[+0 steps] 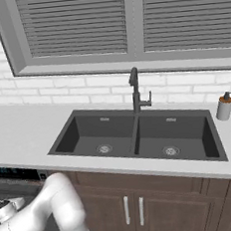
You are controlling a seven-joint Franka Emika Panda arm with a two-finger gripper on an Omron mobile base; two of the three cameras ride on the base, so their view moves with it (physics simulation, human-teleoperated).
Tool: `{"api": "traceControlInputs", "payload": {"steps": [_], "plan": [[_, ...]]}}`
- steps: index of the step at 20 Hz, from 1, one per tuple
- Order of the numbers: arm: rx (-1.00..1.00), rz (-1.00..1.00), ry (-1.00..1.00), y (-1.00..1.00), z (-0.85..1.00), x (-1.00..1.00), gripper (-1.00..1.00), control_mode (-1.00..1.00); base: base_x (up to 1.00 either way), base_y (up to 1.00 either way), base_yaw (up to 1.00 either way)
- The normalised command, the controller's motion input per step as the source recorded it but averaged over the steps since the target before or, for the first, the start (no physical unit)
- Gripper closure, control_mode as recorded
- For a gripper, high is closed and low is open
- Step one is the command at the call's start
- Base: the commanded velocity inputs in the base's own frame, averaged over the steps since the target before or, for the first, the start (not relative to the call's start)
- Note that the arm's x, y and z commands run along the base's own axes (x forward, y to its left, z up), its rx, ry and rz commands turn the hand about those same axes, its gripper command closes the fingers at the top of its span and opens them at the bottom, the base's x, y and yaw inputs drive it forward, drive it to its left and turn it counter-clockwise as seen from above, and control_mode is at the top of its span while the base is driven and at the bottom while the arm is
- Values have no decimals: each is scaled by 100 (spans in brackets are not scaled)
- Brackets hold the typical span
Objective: Pick up the cup and bowl from the counter, place them in the dishwasher, and close the dishwasher door.
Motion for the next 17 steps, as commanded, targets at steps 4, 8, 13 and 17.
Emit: {"api": "traceControlInputs", "payload": {"steps": [4, 8, 13, 17], "plan": [[11, 0, 0, 0, -77, 100, -100, -100, 0, 0, 0], [10, 0, -3, 0, -78, 100, -100, -100, 0, 0, 0], [10, 0, -5, -2, -70, 100, -100, -100, 0, 0, 0], [11, 0, -4, -20, -30, 100, -100, -100, 0, 0, 0]]}}
